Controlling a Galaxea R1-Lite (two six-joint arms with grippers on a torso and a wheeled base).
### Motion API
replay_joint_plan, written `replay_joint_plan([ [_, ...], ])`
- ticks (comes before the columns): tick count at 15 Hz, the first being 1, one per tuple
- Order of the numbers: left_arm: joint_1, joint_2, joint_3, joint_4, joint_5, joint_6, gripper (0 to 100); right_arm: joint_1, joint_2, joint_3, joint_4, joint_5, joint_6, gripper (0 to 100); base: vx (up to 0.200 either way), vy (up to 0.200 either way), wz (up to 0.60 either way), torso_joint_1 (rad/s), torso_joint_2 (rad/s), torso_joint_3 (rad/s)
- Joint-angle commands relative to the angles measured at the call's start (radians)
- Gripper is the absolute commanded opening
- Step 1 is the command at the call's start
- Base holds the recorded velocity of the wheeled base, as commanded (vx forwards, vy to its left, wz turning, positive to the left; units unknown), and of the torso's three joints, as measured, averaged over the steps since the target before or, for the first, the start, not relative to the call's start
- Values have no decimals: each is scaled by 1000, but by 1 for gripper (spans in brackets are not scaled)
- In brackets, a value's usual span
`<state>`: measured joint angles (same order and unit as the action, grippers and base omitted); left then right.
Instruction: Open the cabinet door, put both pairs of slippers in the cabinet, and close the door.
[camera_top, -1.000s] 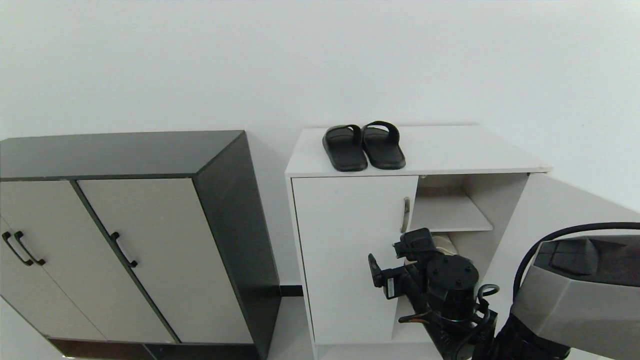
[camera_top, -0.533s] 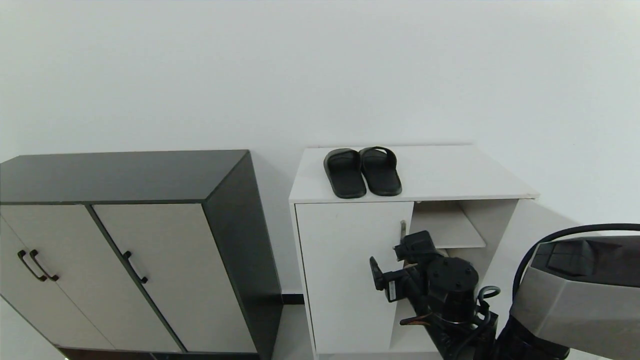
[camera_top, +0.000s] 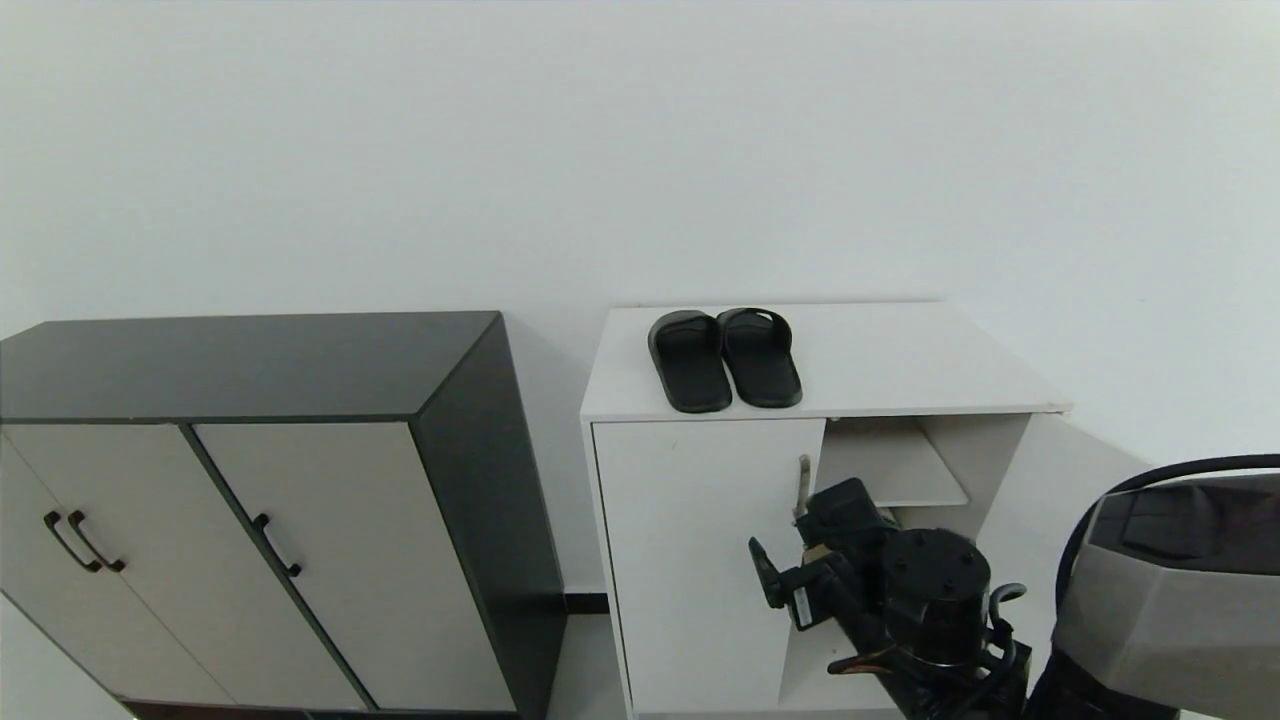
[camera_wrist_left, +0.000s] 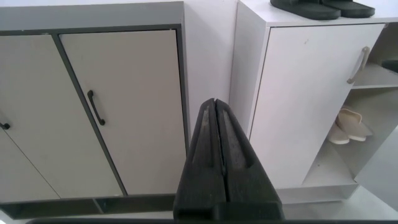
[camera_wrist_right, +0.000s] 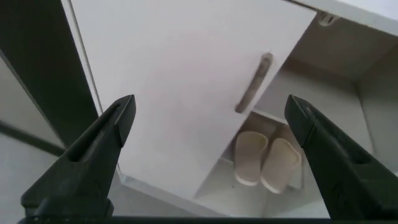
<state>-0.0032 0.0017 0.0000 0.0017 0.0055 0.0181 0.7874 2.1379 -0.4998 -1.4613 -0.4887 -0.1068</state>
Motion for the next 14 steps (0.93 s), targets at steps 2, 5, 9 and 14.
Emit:
replay_joint_plan([
  [2, 0, 0, 0, 0, -1, 0, 0, 39, -271, -149, 444, 1, 93, 100, 0, 0, 0, 0, 0, 0],
  [5, 0, 0, 0, 0, -1, 0, 0, 44, -334, -299, 720, 1, 190, 100, 0, 0, 0, 0, 0, 0],
  [9, 0, 0, 0, 0, -2, 2, 0, 44, -300, -376, 739, -2, 230, 100, 0, 0, 0, 0, 0, 0],
  [14, 0, 0, 0, 0, -2, 2, 0, 33, -282, -444, 743, -27, 230, 100, 0, 0, 0, 0, 0, 0],
])
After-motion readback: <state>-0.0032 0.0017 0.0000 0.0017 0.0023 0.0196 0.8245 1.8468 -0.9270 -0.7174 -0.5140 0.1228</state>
